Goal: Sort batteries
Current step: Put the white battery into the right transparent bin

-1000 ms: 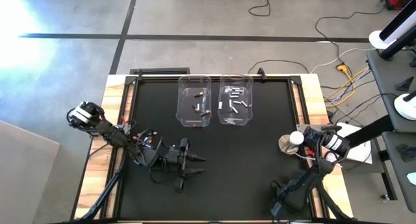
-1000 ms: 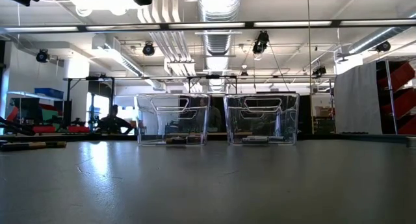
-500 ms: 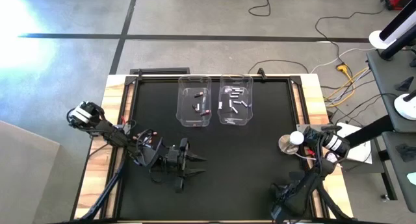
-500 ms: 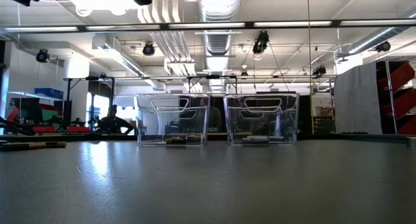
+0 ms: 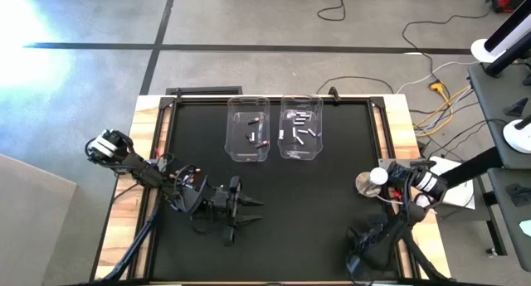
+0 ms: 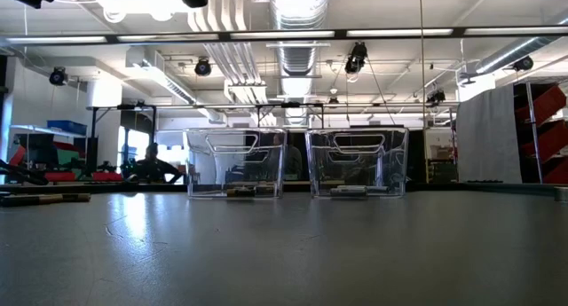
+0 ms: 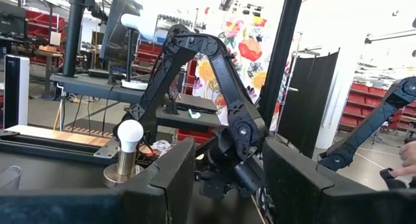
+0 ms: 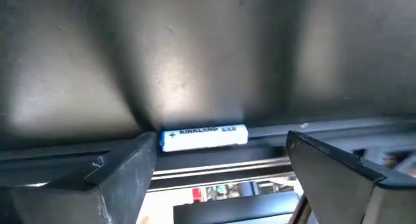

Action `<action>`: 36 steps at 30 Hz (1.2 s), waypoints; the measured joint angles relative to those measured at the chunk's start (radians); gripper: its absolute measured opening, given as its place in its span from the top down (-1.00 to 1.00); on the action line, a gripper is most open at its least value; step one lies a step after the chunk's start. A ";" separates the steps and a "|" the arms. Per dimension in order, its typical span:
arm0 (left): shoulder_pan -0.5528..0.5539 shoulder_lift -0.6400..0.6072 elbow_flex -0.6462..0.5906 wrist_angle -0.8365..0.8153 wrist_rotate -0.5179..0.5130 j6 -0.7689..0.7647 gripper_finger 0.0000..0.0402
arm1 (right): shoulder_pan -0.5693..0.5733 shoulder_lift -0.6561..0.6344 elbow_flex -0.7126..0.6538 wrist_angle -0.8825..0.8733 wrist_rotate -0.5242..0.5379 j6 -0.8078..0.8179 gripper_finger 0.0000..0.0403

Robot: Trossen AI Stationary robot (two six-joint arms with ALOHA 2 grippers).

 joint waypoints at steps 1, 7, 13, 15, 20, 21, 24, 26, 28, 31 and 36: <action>0.000 0.000 0.000 -0.001 0.000 0.000 0.21 | -0.001 -0.002 -0.015 0.020 -0.016 -0.001 -0.66; 0.000 0.000 0.000 -0.005 0.000 0.000 0.21 | -0.004 -0.004 -0.064 0.081 -0.050 0.010 -0.53; 0.000 0.000 0.000 -0.006 0.000 0.000 0.21 | -0.004 -0.002 -0.078 0.086 -0.051 0.006 -0.35; 0.000 0.000 0.000 -0.006 0.000 -0.001 0.21 | -0.004 -0.002 -0.078 0.094 -0.053 0.006 -0.28; 0.000 0.000 0.000 -0.007 0.000 -0.001 0.21 | -0.002 -0.001 -0.079 0.107 -0.056 0.012 -0.08; 0.000 0.000 0.000 -0.006 0.000 -0.001 0.21 | -0.002 0.000 -0.079 0.107 -0.056 0.012 -0.05; 0.000 0.000 0.000 -0.006 0.000 -0.001 0.21 | -0.002 -0.002 -0.079 0.106 -0.053 0.012 0.03; 0.000 0.000 0.000 -0.006 0.000 -0.001 0.21 | -0.002 -0.012 -0.080 0.106 -0.049 0.012 0.06; 0.000 0.000 0.000 -0.006 0.000 -0.001 0.21 | -0.001 -0.033 -0.080 0.107 -0.042 0.013 0.06; 0.000 0.000 0.000 -0.006 0.000 0.002 0.21 | 0.000 -0.077 -0.087 0.115 -0.020 0.023 0.03; -0.002 -0.001 0.000 -0.006 0.000 0.008 0.21 | 0.004 -0.172 -0.091 0.109 0.077 0.100 0.05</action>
